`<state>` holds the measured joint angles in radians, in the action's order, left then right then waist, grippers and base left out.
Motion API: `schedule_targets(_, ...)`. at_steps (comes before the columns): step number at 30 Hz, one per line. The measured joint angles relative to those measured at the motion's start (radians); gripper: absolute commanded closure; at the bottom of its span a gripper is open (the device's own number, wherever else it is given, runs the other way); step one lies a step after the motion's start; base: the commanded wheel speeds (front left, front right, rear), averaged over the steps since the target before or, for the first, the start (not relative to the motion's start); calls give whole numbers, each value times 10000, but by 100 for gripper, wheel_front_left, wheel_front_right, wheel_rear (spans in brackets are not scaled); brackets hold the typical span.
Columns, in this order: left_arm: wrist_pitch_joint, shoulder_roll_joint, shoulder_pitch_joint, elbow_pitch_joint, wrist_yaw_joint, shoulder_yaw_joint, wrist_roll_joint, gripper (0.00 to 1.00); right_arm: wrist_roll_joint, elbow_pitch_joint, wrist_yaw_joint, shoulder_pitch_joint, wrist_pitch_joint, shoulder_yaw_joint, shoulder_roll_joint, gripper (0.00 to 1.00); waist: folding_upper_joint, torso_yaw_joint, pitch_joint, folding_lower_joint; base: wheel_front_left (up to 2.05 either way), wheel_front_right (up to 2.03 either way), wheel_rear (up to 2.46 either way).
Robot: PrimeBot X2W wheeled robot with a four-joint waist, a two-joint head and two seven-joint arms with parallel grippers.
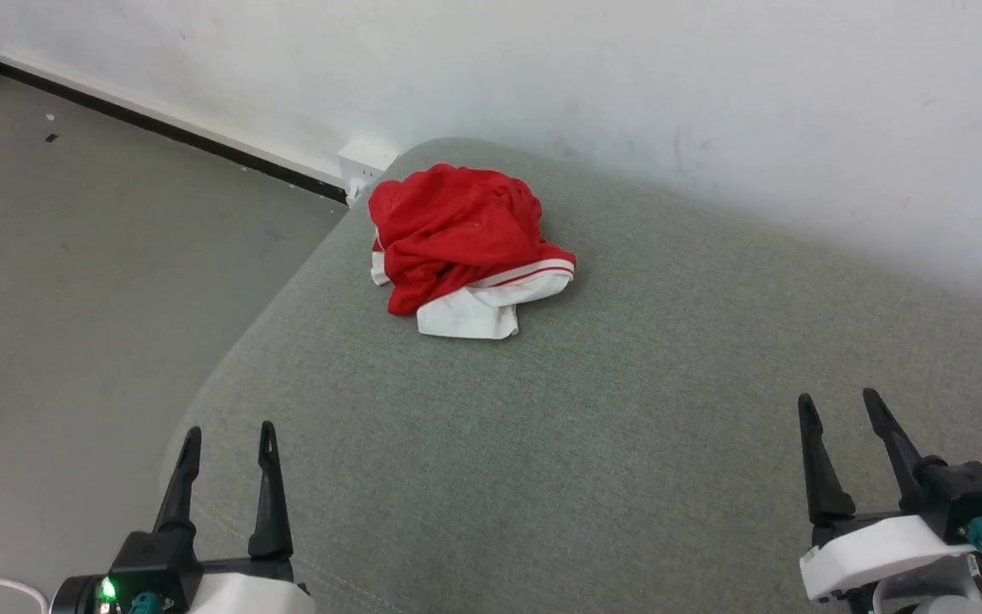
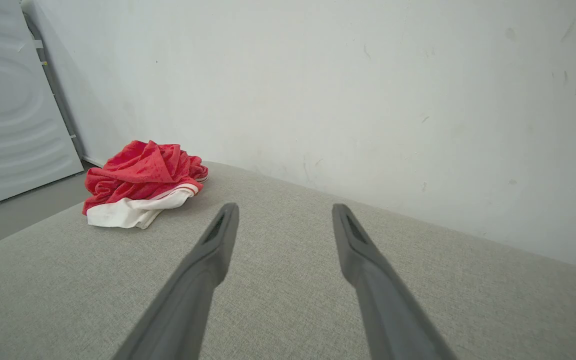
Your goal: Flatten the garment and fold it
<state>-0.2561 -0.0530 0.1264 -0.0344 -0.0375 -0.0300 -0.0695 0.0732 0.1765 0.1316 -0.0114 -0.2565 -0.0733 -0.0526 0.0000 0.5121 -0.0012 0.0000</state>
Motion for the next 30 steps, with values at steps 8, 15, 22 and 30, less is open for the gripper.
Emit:
schedule_targets(8, 0, 0, 0, -4, 2, 21, 10, 0, -2, 0, 0, 6, 0, -33, 0, 0, 0, -40, 15, 0, 0, 0, 0)
schedule_targets(15, -8, -25, -414, -529, 205, 81, -385, 0, -36, -27, 0, 7, -4, -100, 0, 0, 1, -126, 158, 0, 0, 0, 0)
schedule_targets(22, 1246, -694, -2885, -702, 1018, 86, -1137, 0, -201, -104, 0, 55, -6, -178, 2, 0, 0, -249, 482, 1, 0, 0, 0)
schedule_targets(30, 3643, -1933, -6754, 677, 1528, 585, -1981, 0, -685, -441, 0, 162, -6, -261, 4, 0, 0, -489, 1136, 2, 0, 0, 0)
